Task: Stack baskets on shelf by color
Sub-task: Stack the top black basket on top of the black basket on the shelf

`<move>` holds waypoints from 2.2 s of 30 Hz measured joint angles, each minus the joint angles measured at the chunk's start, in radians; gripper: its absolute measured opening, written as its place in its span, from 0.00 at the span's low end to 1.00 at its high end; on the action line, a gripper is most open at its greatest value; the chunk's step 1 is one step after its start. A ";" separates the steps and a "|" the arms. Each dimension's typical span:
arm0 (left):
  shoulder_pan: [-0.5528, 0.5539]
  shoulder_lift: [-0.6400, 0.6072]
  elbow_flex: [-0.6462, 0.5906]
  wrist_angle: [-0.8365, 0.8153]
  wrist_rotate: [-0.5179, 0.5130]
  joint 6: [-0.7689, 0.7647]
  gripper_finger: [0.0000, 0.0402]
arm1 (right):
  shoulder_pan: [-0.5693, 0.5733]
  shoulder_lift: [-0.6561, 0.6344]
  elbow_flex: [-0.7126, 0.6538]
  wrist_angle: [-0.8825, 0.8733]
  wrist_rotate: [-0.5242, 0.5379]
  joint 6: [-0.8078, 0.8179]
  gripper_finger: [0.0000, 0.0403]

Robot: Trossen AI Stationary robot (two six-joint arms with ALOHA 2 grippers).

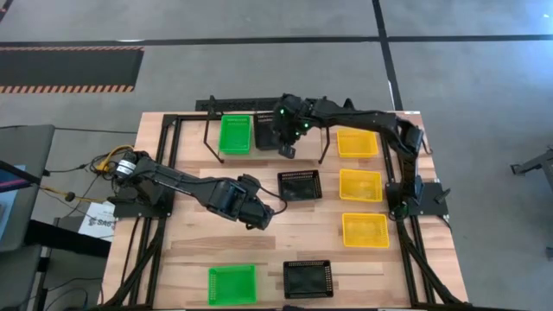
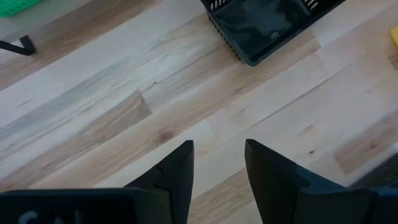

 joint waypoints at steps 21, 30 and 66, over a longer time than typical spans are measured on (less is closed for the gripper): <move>-0.002 0.000 0.000 0.006 0.010 0.143 0.32 | 0.134 -0.269 -0.014 -0.507 0.331 0.103 0.00; 0.024 0.001 0.000 0.157 0.001 0.388 0.32 | 0.300 -0.656 -0.014 -0.572 0.390 0.427 0.00; 0.193 0.284 -0.015 0.605 0.160 0.935 0.32 | 0.738 -0.840 -0.014 -0.571 0.657 0.690 0.01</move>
